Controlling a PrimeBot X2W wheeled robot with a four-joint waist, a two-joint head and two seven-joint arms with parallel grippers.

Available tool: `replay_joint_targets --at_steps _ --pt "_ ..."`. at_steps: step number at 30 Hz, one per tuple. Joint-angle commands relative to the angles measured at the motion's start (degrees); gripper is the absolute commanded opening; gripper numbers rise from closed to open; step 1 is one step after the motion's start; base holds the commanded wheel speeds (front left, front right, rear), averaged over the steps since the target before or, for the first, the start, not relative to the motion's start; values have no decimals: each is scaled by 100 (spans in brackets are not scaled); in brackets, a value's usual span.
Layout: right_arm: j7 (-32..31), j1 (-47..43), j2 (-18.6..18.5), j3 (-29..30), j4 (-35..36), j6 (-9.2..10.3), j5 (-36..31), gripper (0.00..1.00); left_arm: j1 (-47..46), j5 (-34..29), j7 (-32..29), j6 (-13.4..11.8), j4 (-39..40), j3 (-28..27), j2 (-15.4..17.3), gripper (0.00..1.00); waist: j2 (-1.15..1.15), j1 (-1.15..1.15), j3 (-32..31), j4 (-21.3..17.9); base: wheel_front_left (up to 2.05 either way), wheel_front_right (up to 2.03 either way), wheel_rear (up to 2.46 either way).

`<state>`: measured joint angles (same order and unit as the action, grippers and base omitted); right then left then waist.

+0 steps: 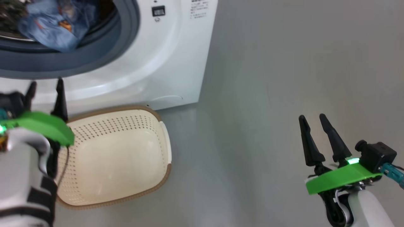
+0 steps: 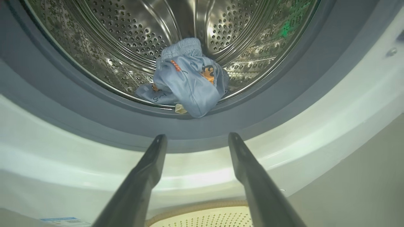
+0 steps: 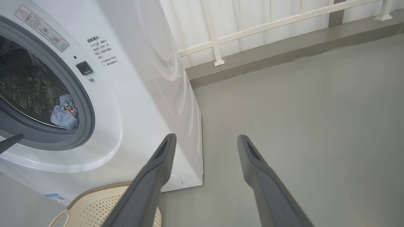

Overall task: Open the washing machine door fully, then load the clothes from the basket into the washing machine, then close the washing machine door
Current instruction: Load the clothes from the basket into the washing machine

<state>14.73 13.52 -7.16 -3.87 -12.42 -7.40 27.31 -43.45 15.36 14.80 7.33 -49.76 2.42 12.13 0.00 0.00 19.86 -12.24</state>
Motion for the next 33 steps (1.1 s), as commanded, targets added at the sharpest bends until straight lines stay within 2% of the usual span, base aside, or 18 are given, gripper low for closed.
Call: replay_joint_targets --at_steps 1,21,33 --pt "27 -173 -78 -88 94 -9 -64 100 232 -36 19 -2 275 -229 163 100 0 0 -205 153 0 0 0" --pt "27 -802 -382 16 -19 -9 -69 100 2645 -413 19 13 2143 -854 -362 100 0 0 -1214 474 0 0 0" --pt "27 -1116 -437 168 -10 -9 -48 100 3812 -516 19 15 3215 -1109 -632 100 0 0 -1473 525 0 0 0"
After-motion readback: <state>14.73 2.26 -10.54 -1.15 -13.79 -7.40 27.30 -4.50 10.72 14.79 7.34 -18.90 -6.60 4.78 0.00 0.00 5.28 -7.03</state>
